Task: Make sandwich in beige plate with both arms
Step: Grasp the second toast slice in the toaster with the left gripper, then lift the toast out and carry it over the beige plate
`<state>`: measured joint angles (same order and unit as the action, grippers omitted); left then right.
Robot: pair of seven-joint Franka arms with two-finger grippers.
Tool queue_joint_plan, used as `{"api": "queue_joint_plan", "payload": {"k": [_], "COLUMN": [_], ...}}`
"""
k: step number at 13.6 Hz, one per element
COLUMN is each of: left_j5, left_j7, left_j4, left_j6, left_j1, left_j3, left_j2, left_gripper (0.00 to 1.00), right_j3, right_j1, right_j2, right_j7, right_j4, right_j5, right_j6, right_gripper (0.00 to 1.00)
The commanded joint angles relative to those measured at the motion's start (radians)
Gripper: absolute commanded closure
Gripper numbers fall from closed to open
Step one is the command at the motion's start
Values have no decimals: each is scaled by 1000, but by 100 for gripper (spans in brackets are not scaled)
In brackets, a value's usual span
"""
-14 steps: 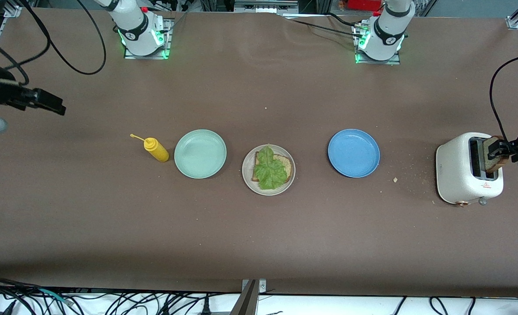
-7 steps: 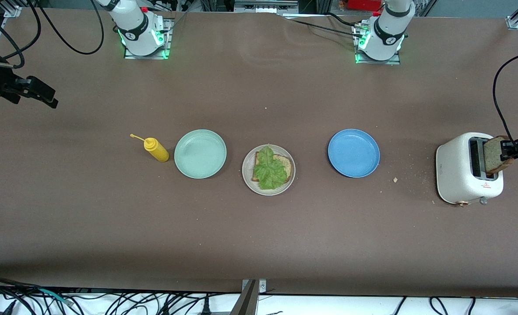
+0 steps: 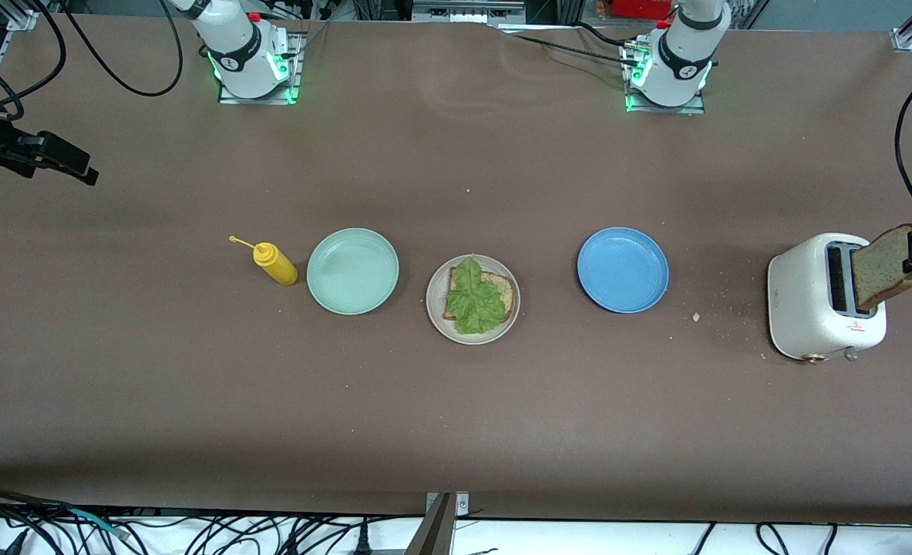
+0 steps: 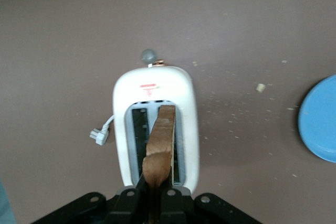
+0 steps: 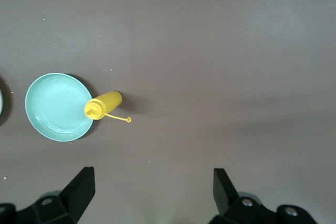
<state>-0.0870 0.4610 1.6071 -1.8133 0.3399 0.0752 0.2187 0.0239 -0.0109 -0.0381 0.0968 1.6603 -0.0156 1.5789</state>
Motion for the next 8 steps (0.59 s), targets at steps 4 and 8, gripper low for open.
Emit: {"api": "queue_joint_plan", "payload": {"k": [4,8], "left_j5": [163,382], "left_j7": [12,-157], "left_j4": [-125,-127], "left_j6": [212,238], "left_j1": [-15,-181], "left_j3": [141,152], "left_j2": [40,152], "left_gripper": [100,100], "right_j3": [1,1], "right_j1": [-8,-8], "right_j2": [18,18], "right_j7": [-6,-9], "right_j4": [-27,-27], "right_j5": [36,16], "right_j6": [13,6], "right_gripper": [0,0]}}
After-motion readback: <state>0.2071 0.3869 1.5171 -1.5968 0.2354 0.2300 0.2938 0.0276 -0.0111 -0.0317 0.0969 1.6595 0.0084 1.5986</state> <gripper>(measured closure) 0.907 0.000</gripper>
